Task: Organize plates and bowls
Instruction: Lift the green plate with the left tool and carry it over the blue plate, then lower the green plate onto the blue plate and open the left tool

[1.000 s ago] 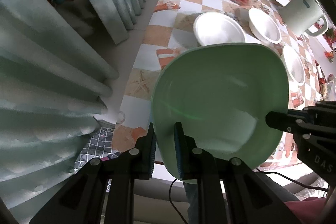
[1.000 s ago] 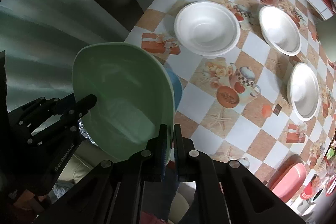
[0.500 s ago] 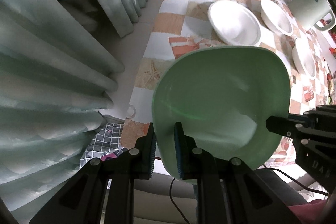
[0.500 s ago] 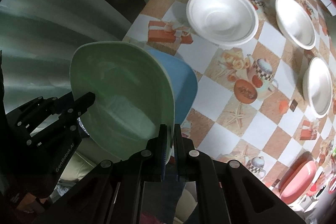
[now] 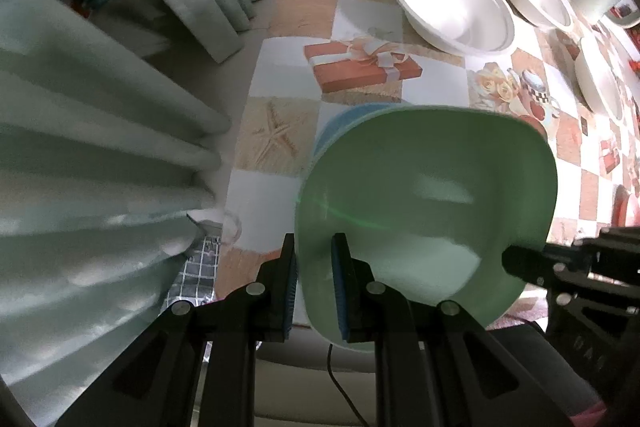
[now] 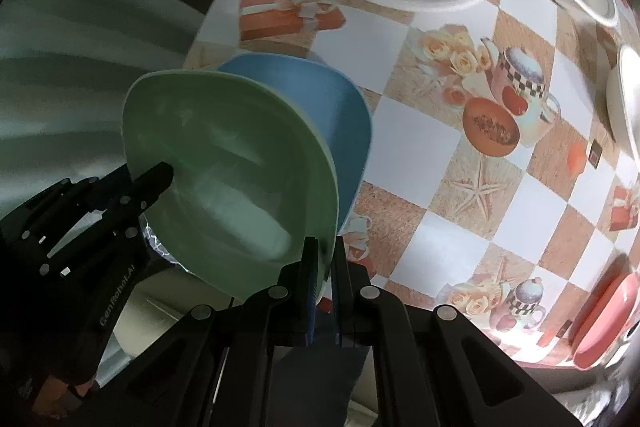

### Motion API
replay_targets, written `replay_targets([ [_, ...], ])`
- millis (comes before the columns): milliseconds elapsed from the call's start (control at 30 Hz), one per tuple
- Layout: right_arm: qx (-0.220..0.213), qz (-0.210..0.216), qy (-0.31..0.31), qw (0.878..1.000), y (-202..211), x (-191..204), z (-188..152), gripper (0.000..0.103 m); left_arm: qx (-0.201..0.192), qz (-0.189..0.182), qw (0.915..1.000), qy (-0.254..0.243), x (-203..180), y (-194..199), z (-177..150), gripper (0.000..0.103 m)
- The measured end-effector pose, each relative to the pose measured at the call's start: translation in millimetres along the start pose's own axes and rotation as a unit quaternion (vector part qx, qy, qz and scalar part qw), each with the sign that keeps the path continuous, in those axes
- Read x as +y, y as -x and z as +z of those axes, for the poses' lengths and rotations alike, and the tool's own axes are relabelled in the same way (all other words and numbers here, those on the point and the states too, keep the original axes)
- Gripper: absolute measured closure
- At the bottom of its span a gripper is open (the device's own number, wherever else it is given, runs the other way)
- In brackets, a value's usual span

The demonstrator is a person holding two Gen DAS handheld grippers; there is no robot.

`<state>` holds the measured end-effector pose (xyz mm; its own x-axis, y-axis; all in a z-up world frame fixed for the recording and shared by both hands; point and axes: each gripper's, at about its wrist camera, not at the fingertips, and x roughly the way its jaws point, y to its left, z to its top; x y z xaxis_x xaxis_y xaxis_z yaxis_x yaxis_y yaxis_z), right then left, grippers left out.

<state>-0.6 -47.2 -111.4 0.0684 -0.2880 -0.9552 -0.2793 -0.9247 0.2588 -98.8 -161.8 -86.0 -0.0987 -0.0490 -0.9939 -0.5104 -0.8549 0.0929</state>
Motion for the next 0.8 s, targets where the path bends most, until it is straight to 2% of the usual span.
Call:
replay_targets([
  [200, 0.004, -0.002, -0.013, 1.0, -13, -1, 7, 0.094, -0.006, 0.008, 0.9994, -0.033, -7, -12, 15, 0.085],
  [400, 0.001, -0.003, -0.017, 1.0, -20, 1, 19, 0.094, -0.011, 0.007, 0.9991, -0.04, -5, -20, 17, 0.085],
  [500, 0.001, -0.001, -0.011, 1.0, -19, 3, 19, 0.094, -0.017, 0.001, 0.9989, -0.043, -7, -20, 15, 0.073],
  [567, 0.0, -0.007, -0.006, 1.0, -17, 5, 20, 0.094, -0.023, 0.003, 0.9987, -0.046, -9, -17, 13, 0.042],
  [633, -0.001, -0.008, -0.004, 1.0, -16, 0, 21, 0.094, -0.035, 0.006, 0.9982, -0.048, -12, -12, 11, 0.026],
  [700, -0.003, -0.009, -0.004, 1.0, -12, -2, 23, 0.093, -0.042, 0.009, 0.9979, -0.049, -15, -9, 10, 0.023],
  [733, -0.005, -0.012, -0.002, 1.0, -9, -3, 23, 0.091, -0.041, 0.007, 0.998, -0.048, -15, -8, 10, 0.022],
  [767, -0.007, -0.012, 0.0, 1.0, -7, -6, 23, 0.084, -0.041, 0.002, 0.998, -0.048, -16, -7, 10, 0.022],
  [800, -0.009, -0.014, 0.001, 1.0, -4, -7, 23, 0.056, -0.04, 0.01, 0.998, -0.048, -18, -5, 10, 0.022],
])
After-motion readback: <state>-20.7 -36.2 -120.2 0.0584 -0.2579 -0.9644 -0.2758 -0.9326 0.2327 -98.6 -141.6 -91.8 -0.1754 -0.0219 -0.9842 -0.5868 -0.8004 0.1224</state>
